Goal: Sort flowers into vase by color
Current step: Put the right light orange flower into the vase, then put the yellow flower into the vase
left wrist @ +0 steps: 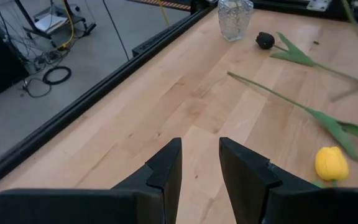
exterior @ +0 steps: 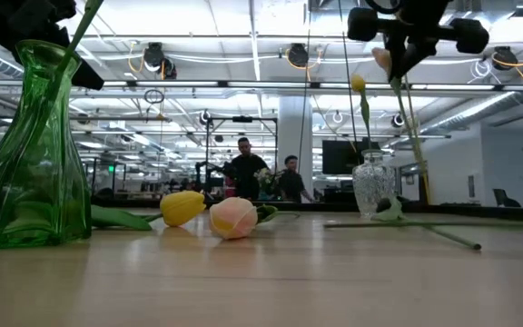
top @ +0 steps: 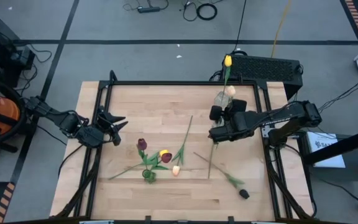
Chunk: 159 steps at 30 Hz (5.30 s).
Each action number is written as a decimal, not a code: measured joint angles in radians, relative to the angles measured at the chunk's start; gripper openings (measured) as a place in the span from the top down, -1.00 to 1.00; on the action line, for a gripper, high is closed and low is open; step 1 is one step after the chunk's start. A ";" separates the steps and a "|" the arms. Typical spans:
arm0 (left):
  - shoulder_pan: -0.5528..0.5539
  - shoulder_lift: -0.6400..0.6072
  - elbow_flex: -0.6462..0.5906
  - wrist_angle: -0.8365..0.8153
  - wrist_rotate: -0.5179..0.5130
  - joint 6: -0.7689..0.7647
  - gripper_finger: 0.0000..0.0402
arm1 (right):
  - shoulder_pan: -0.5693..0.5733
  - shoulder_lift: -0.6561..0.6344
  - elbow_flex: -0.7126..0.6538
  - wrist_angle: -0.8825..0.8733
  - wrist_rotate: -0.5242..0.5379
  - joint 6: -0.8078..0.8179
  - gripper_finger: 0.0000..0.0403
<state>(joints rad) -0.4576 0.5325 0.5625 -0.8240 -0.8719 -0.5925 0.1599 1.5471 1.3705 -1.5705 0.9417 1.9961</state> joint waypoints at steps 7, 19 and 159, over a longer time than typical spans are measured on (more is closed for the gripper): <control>-0.001 0.000 0.000 0.002 0.000 0.053 0.42 | -0.037 -0.022 0.003 -0.002 0.214 -0.122 0.99; -0.001 0.000 0.000 0.004 -0.027 0.056 0.42 | -0.256 -0.230 0.001 0.008 0.415 -0.400 0.99; 0.000 0.000 0.000 0.004 -0.177 0.050 0.42 | -0.688 -0.776 -0.723 1.461 -0.473 -1.595 0.00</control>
<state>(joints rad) -0.4580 0.5327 0.5629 -0.8204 -1.0492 -0.5426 -0.5282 0.7712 0.6476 -0.1095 0.4686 0.4006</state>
